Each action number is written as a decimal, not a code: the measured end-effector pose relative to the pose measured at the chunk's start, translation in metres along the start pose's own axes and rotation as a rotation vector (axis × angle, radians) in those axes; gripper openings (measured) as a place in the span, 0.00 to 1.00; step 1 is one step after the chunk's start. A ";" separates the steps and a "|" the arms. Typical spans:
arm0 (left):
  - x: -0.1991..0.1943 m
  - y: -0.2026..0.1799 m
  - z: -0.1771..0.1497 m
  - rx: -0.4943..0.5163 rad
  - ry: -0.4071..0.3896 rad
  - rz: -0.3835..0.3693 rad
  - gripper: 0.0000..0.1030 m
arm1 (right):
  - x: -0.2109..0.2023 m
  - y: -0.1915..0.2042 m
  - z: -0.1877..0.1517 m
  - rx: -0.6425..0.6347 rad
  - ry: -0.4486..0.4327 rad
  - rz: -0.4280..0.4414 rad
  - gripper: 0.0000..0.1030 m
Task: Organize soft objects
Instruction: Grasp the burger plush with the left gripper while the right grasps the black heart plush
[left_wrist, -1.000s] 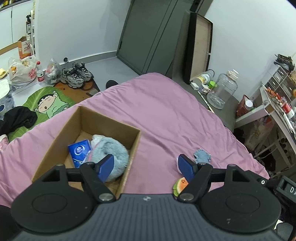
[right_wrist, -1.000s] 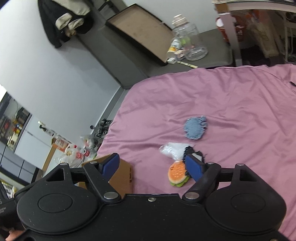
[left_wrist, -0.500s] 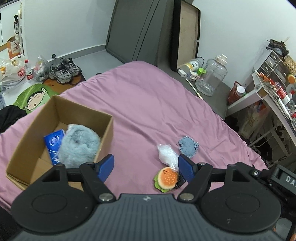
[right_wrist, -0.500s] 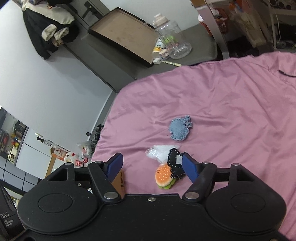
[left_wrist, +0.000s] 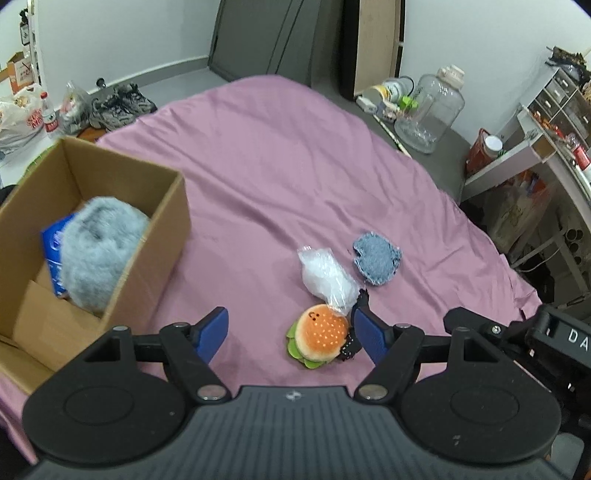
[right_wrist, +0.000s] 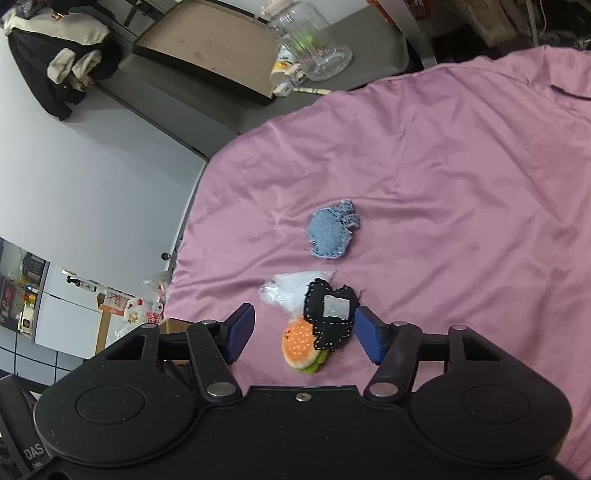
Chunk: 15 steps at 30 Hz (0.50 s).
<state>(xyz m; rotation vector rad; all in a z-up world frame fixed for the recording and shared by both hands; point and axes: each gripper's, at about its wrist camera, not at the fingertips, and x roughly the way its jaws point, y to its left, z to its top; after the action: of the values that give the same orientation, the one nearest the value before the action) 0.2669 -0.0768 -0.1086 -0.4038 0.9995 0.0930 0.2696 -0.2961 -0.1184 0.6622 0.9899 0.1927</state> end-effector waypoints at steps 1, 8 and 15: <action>0.004 -0.001 -0.001 -0.001 0.008 -0.002 0.69 | 0.003 -0.002 0.001 0.004 0.006 -0.001 0.58; 0.033 -0.003 -0.007 -0.023 0.048 0.006 0.66 | 0.021 -0.008 0.005 0.015 0.040 0.000 0.55; 0.059 0.004 -0.009 -0.088 0.098 0.011 0.46 | 0.040 -0.014 0.007 0.027 0.075 -0.016 0.49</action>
<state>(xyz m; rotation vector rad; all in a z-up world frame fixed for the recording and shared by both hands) 0.2907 -0.0833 -0.1635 -0.4865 1.0972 0.1284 0.2956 -0.2931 -0.1527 0.6759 1.0707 0.1915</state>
